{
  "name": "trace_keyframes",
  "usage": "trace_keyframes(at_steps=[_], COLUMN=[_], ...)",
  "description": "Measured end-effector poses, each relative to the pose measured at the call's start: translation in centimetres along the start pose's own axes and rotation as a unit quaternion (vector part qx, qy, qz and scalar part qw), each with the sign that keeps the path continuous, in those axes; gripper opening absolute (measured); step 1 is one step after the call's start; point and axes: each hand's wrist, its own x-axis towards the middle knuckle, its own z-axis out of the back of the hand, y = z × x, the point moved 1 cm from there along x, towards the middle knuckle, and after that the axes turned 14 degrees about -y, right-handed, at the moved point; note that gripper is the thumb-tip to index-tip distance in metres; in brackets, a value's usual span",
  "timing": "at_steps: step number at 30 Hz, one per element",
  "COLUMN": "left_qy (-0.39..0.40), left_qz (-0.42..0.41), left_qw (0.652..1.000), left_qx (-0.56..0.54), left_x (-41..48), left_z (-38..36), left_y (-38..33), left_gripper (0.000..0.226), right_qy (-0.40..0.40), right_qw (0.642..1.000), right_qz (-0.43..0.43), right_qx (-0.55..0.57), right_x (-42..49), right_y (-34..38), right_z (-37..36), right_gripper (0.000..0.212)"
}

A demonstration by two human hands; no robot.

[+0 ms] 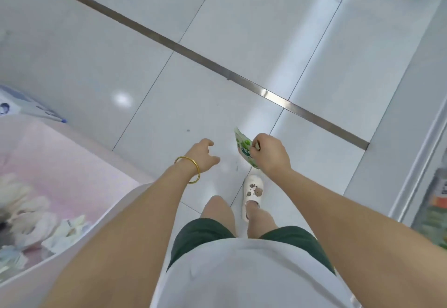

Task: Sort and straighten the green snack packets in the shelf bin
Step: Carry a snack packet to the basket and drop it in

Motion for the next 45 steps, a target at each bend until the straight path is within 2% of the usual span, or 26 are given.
trace_keyframes(at_steps=[5,9,15,24,31,39,45], left_qy=[-0.023,-0.052,-0.056,-0.081,-0.118,-0.138,-0.131], left_qz=[0.013,0.021,0.039,0.017,0.057,0.077,0.122], left_qw=[0.998,0.992,0.988,0.987,0.968,0.95,0.94], left_qx=[-0.065,-0.112,-0.135,-0.141,-0.213,-0.27,-0.292], left_x=[5.5,12.3,24.2,42.8,56.3,72.3,84.7], left_z=[5.2,10.7,21.7,38.3,50.0,63.3,73.2], left_y=[-5.0,-8.4,-13.6,-25.2,-32.6,-35.6,-34.8], left_gripper=[0.056,0.056,0.057,0.057,0.055,0.055,0.055], right_qy=[0.016,0.027,0.025,0.021,0.054,0.065,0.078], right_qw=[0.999,0.997,0.995,0.99,0.99,0.987,0.99], right_qz=[-0.001,0.008,0.022,0.055,0.097,0.137,0.113], right_qx=[0.029,0.067,0.09,0.126,0.09,0.043,0.039], right_x=[10.1,19.3,33.6,57.2,75.9,94.2,107.1], right_y=[4.0,8.9,18.5,32.0,42.8,56.1,67.1], right_z=[3.5,4.4,6.3,10.6,13.1,12.2,7.9], right_gripper=[0.006,0.005,0.005,0.006,0.005,0.006,0.006])
